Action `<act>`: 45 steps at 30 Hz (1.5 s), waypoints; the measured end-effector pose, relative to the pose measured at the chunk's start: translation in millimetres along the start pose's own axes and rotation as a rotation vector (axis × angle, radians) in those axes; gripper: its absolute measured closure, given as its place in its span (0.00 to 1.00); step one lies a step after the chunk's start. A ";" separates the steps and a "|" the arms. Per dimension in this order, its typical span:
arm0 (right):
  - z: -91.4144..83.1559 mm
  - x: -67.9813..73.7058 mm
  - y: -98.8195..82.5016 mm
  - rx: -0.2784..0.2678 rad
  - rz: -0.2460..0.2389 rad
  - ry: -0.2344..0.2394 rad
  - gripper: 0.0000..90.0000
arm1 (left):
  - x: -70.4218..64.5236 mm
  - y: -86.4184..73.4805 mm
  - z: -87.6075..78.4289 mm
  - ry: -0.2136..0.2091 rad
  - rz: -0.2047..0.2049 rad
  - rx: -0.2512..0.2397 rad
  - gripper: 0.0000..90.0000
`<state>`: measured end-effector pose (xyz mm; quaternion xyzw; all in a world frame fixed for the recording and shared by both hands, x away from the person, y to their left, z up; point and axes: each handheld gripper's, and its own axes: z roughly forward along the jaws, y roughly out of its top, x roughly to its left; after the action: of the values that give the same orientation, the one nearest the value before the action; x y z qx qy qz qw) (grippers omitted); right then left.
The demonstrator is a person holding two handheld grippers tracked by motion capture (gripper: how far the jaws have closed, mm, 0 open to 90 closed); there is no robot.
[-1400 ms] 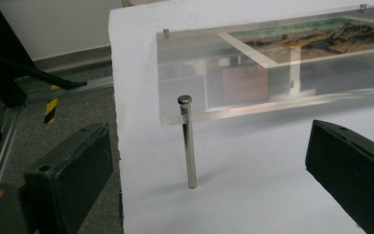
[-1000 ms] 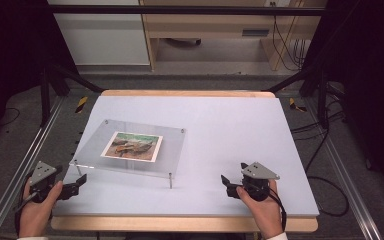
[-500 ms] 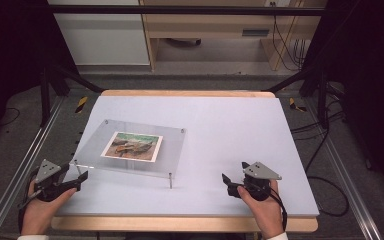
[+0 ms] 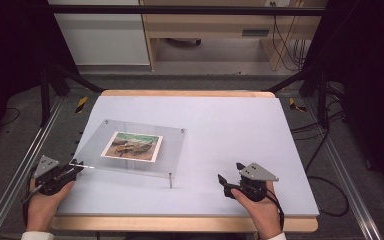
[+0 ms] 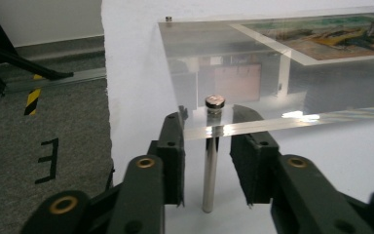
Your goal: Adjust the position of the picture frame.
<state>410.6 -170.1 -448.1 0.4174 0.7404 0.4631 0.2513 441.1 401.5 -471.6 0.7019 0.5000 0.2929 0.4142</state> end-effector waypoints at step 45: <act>74.8 87.6 22.4 0.044 0.045 0.265 0.69 | -14.8 24.5 -20.0 -0.112 -0.143 -0.007 0.93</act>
<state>430.0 -55.0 -460.0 0.3744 0.7676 0.5033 0.1315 431.0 389.5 -440.4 0.6781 0.5240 0.2245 0.4639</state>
